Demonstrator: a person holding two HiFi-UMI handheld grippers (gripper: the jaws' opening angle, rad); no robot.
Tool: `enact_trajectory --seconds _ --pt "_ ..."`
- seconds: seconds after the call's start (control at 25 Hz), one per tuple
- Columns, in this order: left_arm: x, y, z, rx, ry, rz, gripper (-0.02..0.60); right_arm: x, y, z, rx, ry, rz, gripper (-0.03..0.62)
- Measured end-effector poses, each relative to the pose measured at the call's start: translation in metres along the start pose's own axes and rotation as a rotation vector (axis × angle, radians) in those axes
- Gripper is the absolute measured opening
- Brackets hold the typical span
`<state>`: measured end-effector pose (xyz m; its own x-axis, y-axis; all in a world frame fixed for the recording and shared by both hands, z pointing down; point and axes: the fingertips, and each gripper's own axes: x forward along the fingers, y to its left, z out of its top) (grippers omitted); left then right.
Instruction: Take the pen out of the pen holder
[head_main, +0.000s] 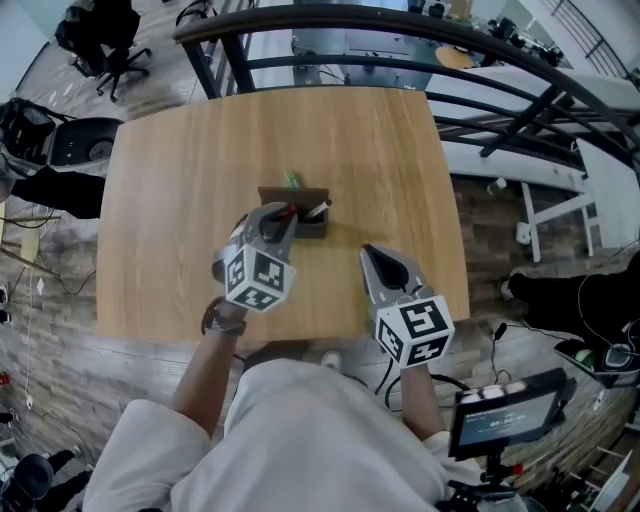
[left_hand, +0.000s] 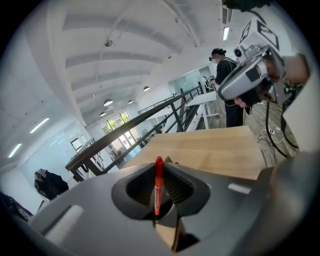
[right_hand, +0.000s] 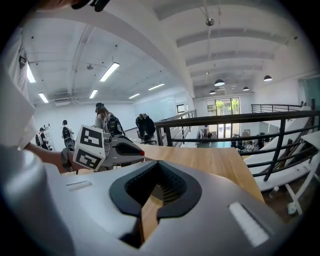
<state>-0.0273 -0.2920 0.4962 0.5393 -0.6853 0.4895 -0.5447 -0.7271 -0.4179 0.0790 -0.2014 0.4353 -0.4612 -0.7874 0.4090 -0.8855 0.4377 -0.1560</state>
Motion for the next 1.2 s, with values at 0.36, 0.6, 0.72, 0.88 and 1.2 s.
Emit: enact_trajectory --seconds 0.36,0.6,0.72,0.88,1.2 --pt "-0.043 0.003 0.024 -0.055 -0.09 0.069 0.046 0.001 0.013 0.034 -0.086 -0.084 0.052 0.002" --pt "-0.074 0.015 0.041 -0.103 -0.151 0.117 0.046 0.0 0.024 0.048 -0.137 -0.114 0.088 0.002" --pt "-0.09 0.017 0.049 -0.118 -0.18 0.146 0.046 -0.001 0.03 0.054 -0.162 -0.133 0.11 0.002" --pt "-0.103 0.013 0.059 -0.125 -0.206 0.167 0.046 -0.007 0.033 0.061 -0.183 -0.16 0.118 0.0" --pt "-0.111 0.013 0.062 -0.131 -0.237 0.206 0.046 -0.01 0.042 0.069 -0.241 -0.187 0.134 0.0"
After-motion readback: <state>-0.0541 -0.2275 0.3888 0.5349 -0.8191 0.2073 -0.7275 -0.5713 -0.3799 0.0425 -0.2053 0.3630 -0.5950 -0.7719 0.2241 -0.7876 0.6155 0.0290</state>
